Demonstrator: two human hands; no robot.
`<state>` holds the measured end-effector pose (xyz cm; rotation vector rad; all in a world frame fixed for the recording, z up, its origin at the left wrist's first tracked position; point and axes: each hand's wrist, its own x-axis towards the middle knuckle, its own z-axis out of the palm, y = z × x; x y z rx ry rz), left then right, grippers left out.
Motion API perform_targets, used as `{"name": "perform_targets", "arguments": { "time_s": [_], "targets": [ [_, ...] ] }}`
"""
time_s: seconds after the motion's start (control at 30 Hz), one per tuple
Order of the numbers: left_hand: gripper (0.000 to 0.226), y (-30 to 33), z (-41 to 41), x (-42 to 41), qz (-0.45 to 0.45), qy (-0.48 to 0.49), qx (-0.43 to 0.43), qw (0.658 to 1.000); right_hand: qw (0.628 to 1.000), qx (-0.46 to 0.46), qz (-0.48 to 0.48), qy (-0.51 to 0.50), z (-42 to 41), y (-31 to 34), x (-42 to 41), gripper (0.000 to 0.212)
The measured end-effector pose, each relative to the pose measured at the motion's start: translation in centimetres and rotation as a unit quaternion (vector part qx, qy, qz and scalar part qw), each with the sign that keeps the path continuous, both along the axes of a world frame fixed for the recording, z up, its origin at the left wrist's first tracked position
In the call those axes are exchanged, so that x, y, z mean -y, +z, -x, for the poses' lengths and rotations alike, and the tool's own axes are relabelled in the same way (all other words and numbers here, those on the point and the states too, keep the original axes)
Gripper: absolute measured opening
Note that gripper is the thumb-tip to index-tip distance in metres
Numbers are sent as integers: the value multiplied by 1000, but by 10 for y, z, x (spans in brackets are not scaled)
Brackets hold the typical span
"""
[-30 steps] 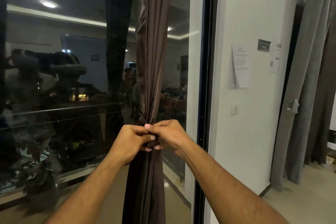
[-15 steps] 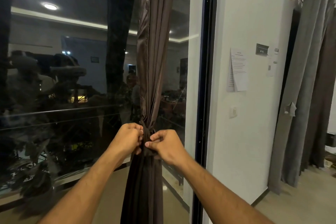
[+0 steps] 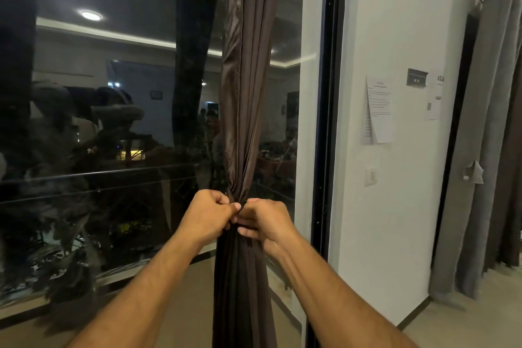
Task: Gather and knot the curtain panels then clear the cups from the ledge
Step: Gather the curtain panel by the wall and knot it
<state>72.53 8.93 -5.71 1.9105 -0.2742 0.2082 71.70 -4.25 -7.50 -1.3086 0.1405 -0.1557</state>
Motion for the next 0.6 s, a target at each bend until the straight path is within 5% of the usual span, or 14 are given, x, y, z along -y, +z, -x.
{"name": "perform_targets", "arguments": {
  "time_s": [0.2, 0.37, 0.5, 0.6],
  "targets": [
    [14, -6, 3, -6, 107, 1, -46, 993, 998, -20, -58, -20, -4, 9, -7, 5],
    [15, -18, -2, 2, 303, -24, -160, 939, 991, -22, -130, -36, -6, 1, -14, 7],
    [18, -20, -2, 7, 303, -32, -145, 942, 989, -7, -138, 51, -4, 5, -17, 16],
    [14, -24, 0, 8, 265, 7, -104, 959, 998, 4, -55, 41, -7, 3, -13, 15]
  ]
}}
